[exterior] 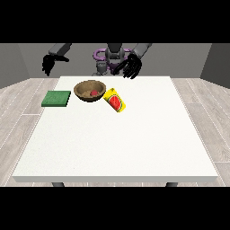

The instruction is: Pick the cup and pour the ball into the bowl, then pick the bowl and place it on the pad

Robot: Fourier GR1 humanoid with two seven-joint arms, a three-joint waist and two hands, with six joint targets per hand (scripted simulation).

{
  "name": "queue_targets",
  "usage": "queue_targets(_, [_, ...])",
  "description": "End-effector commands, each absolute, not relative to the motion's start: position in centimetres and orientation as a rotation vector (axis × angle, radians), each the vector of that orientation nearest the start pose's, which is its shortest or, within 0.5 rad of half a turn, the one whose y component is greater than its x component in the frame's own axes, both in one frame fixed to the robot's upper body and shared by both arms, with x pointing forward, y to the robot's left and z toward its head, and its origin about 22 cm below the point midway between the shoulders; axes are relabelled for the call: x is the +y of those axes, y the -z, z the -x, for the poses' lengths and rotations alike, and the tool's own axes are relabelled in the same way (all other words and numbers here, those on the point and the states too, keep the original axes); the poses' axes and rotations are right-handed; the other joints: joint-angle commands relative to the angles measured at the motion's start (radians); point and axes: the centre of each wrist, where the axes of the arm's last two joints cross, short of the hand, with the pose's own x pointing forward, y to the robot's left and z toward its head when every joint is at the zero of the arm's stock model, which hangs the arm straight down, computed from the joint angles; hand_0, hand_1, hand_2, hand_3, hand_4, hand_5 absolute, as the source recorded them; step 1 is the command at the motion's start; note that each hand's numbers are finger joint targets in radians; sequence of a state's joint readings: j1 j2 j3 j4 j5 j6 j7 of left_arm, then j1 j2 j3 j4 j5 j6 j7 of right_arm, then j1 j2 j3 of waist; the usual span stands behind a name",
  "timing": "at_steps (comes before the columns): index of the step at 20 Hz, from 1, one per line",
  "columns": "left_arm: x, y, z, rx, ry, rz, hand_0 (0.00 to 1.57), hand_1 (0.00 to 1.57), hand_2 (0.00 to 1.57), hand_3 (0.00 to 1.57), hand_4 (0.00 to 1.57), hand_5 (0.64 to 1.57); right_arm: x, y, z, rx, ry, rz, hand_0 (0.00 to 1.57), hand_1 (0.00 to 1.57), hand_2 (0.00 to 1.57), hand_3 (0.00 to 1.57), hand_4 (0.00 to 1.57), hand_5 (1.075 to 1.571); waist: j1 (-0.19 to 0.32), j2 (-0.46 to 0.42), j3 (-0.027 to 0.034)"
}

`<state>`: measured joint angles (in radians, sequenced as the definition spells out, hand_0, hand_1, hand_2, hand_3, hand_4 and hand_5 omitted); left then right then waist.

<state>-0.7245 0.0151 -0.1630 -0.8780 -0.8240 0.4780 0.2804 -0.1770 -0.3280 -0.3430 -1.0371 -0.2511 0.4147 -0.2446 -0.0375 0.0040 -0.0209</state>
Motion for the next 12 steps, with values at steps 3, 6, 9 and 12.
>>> queue_targets(3, [14.1, -3.0, -35.8, -1.661, 0.190, -0.451, 0.00, 0.00, 0.00, 0.00, 0.00, 1.560, -34.3, 3.5, -28.0, -1.603, 0.044, -0.092, 0.00, 0.00, 0.00, 0.00, 0.30, 1.571, 0.012, 0.056, 0.0065])
queue_targets(6, [15.0, -1.1, -33.8, -1.744, 0.173, -0.288, 0.00, 0.00, 0.00, 0.00, 0.00, 1.565, -31.8, 4.3, -28.4, -1.595, 0.107, -0.050, 0.00, 0.00, 0.00, 0.00, 0.21, 1.571, 0.060, 0.087, 0.0144])
queue_targets(9, [16.5, 0.0, -33.1, -1.800, 0.183, -0.179, 0.00, 0.00, 0.00, 0.00, 0.00, 1.564, -30.6, 5.2, -28.0, -1.610, 0.160, -0.013, 0.00, 0.00, 0.00, 0.00, 0.31, 1.570, 0.113, 0.106, 0.0194])
queue_targets(12, [17.1, -0.2, -33.4, -1.810, 0.209, -0.130, 0.00, 0.00, 0.00, 0.00, 0.00, 1.563, -29.8, 4.7, -29.9, -1.605, 0.189, -0.043, 0.00, 0.00, 0.00, 0.00, 0.32, 1.569, 0.116, 0.115, 0.0208])
